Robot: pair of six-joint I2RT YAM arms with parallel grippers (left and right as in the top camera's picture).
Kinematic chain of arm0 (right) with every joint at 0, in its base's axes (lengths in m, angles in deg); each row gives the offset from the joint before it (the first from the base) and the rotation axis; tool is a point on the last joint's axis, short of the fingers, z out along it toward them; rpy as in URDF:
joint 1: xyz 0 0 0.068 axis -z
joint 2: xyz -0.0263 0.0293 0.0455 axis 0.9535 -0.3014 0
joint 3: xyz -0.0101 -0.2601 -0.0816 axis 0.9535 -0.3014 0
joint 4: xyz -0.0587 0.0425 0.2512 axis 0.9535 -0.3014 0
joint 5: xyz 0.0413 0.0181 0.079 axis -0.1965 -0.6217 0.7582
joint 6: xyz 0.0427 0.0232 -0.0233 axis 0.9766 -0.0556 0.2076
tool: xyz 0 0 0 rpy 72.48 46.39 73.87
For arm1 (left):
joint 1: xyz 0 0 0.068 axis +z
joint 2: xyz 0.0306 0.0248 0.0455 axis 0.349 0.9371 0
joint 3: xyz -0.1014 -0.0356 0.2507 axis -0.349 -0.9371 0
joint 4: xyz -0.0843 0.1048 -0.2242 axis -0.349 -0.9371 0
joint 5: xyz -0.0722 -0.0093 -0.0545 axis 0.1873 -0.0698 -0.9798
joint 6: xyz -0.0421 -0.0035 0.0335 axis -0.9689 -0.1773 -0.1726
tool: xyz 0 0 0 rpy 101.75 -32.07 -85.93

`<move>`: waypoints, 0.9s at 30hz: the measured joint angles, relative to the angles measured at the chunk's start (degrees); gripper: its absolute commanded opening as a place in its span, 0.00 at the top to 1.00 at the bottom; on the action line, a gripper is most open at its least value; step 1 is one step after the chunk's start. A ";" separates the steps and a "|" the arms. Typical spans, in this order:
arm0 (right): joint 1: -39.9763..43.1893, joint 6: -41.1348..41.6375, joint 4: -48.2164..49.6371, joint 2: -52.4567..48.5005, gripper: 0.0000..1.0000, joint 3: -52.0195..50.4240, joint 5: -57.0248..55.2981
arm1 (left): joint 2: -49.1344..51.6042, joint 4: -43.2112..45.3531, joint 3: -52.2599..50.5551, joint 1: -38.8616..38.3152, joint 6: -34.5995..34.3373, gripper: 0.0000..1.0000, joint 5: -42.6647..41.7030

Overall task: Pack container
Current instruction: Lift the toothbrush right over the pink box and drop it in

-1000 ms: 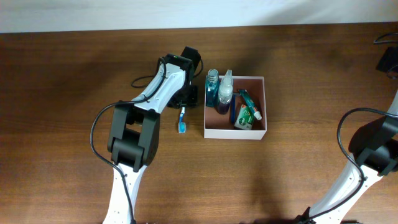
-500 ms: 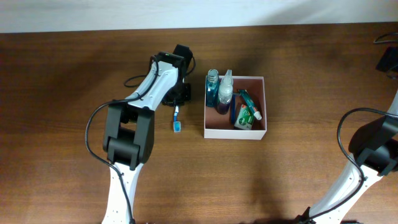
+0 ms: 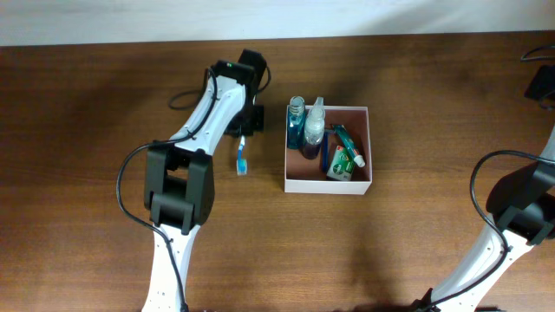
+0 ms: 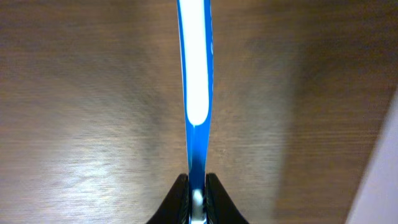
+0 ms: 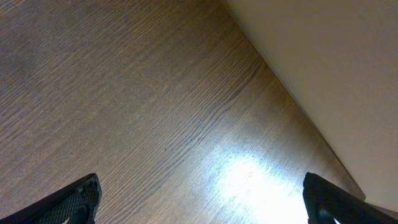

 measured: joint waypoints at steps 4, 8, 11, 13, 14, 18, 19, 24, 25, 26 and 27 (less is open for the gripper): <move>0.00 0.00 0.00 0.00 0.01 0.00 0.00 | 0.09 -5.25 9.51 0.00 0.46 0.90 1.25; 0.00 0.00 -0.02 0.00 0.01 0.00 0.00 | 0.33 -9.94 23.34 0.00 0.63 0.90 1.70; 0.00 0.02 0.00 0.00 0.01 0.00 -0.02 | 0.33 -12.31 35.41 0.00 0.63 0.90 1.68; 0.00 0.00 0.00 0.00 0.01 0.00 -0.02 | 0.31 -13.09 42.95 -0.02 0.63 0.90 1.18; 0.00 0.02 0.00 0.00 0.01 0.00 -0.02 | 0.26 -13.27 45.92 -0.11 0.61 0.90 0.79; 0.00 0.04 0.00 0.00 0.01 0.00 -0.02 | 0.15 -13.81 53.37 -0.85 0.59 0.90 -1.79; 0.00 0.00 0.00 0.00 0.01 0.00 -0.02 | 0.15 -14.05 54.12 -1.33 0.59 0.90 -2.43; 0.00 0.04 0.00 0.00 0.01 0.00 -0.02 | 0.20 -15.08 54.60 -5.46 1.46 0.90 -4.57; 0.00 0.00 0.00 0.00 0.01 0.00 -0.02 | 0.20 -15.08 54.60 -6.43 1.90 0.90 -4.83; 0.00 0.02 0.00 0.00 0.01 0.00 -0.02 | 0.20 -15.08 54.60 -7.50 2.43 0.90 -5.05; 0.00 0.02 0.00 0.00 0.01 0.00 -0.02 | 0.20 -15.08 54.60 -8.76 3.17 0.90 -5.31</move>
